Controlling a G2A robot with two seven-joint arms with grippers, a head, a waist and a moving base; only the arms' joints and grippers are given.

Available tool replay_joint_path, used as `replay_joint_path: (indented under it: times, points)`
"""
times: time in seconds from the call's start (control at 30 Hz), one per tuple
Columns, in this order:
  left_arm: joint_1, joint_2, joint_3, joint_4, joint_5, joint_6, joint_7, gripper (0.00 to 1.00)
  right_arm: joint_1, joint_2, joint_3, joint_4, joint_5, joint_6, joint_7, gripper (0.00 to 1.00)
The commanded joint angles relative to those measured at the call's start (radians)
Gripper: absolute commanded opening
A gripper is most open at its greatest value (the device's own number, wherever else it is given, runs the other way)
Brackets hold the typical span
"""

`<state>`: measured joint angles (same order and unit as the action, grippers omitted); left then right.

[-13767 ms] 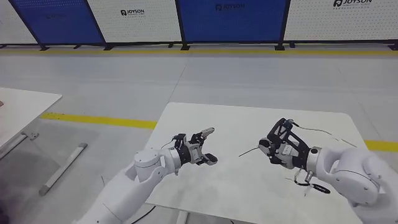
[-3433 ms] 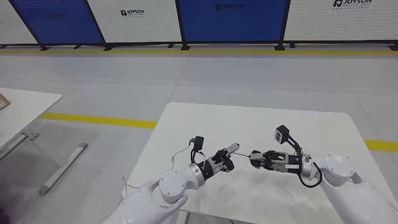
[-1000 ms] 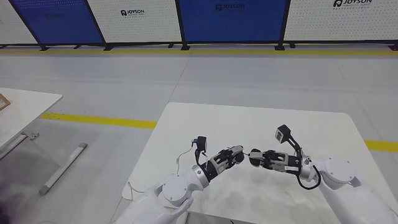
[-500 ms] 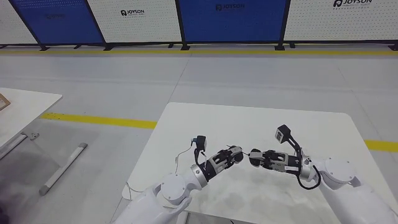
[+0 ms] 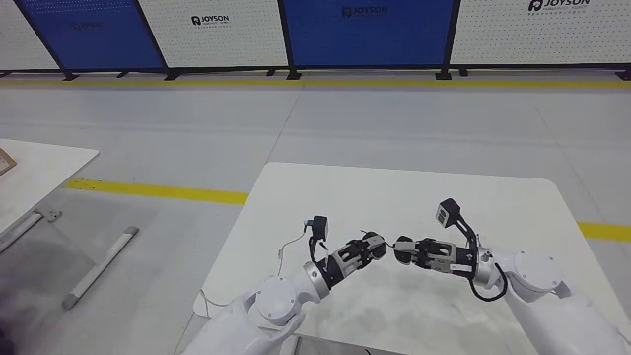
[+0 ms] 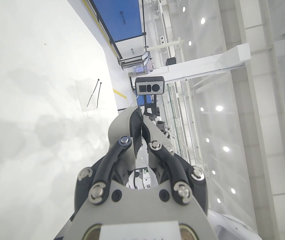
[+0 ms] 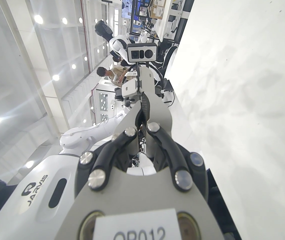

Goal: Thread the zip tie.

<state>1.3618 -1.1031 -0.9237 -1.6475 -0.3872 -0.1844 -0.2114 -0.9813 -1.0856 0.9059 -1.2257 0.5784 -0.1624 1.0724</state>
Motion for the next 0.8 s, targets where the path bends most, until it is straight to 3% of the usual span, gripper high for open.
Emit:
replay_joint_path:
  times: [0.0,0.07,0.2,0.3,0.43,0.5,0.53,0.57,0.77]
  points:
    - [0.002,-0.001,-0.002,-0.001,0.003,0.0,0.0,0.0,-0.009,0.003,0.013,-0.008,-0.001,0.001,0.0,0.28]
    - [0.005,-0.002,-0.003,-0.002,0.008,0.001,0.0,0.0,-0.021,0.007,0.029,-0.016,0.0,-0.003,0.0,0.44]
    - [0.01,-0.004,-0.006,-0.005,0.017,0.001,0.002,0.0,-0.041,0.013,0.054,-0.029,-0.004,-0.005,0.003,0.48]
    - [0.013,-0.005,-0.007,-0.005,0.028,0.007,0.01,0.0,-0.055,0.016,0.071,-0.037,-0.003,-0.009,0.001,0.67]
    - [0.014,-0.013,-0.004,-0.005,0.058,0.047,0.102,0.0,-0.075,0.019,0.097,-0.045,0.012,-0.024,-0.005,0.65]
    - [0.011,-0.018,0.009,-0.004,0.052,0.06,0.107,0.0,-0.083,0.021,0.11,-0.046,0.019,-0.03,-0.005,0.72]
    - [0.006,-0.02,0.01,0.002,0.045,0.067,0.106,0.0,-0.088,0.022,0.116,-0.048,0.021,-0.032,-0.003,0.81]
    - [0.003,-0.022,0.01,0.005,0.045,0.072,0.114,0.0,-0.09,0.023,0.12,-0.05,0.021,-0.032,-0.002,1.0]
    - [0.003,-0.022,0.011,0.006,0.044,0.073,0.116,0.0,-0.095,0.023,0.125,-0.053,0.023,-0.031,-0.001,1.0]
